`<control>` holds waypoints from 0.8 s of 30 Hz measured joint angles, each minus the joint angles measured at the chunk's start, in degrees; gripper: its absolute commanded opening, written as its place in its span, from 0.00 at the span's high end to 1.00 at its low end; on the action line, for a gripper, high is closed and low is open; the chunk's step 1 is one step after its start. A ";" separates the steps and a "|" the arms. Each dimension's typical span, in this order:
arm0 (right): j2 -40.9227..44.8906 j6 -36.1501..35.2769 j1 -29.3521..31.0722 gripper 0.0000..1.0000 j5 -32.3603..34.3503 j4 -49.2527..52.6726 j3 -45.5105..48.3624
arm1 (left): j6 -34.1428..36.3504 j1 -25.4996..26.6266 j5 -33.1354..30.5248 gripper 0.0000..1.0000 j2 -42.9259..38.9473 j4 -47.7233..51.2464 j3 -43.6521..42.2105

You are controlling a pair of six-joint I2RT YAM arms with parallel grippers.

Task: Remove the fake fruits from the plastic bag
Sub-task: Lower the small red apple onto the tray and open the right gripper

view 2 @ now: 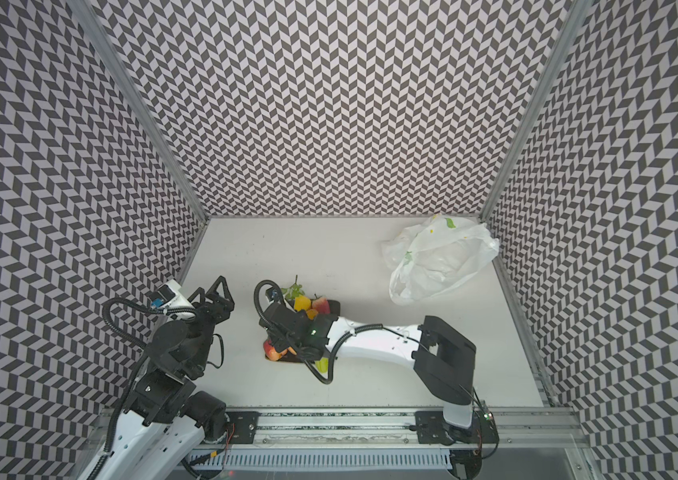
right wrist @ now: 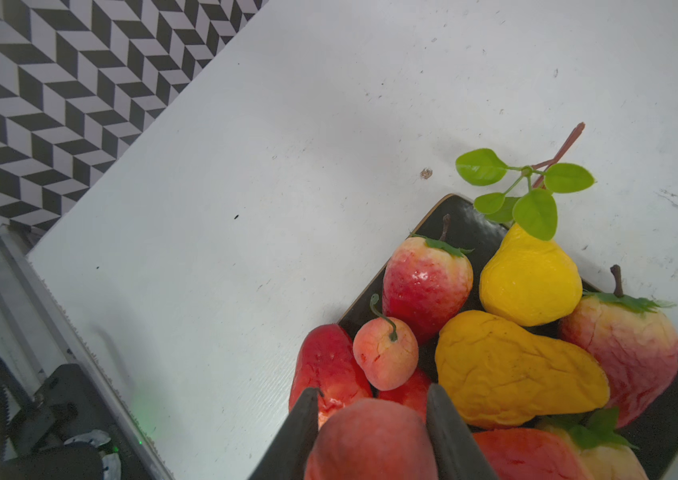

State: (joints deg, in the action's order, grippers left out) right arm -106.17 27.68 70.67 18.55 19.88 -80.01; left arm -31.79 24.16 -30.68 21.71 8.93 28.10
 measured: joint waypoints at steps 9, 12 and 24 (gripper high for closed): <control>-5.55 3.87 2.25 0.64 4.42 2.73 -1.49 | -1.40 0.00 -1.03 0.27 -2.73 1.95 -0.22; -5.99 4.04 2.32 0.60 5.20 2.93 -1.49 | -1.75 0.00 -1.25 0.27 -3.06 2.32 -0.22; -6.69 3.69 2.32 0.50 6.32 3.32 -2.36 | -2.38 0.00 -1.42 0.27 -3.02 2.73 -0.22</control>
State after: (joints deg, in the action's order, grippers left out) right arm -112.86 31.38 72.99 24.86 23.20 -82.37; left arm -34.17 24.16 -32.10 18.70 11.66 27.88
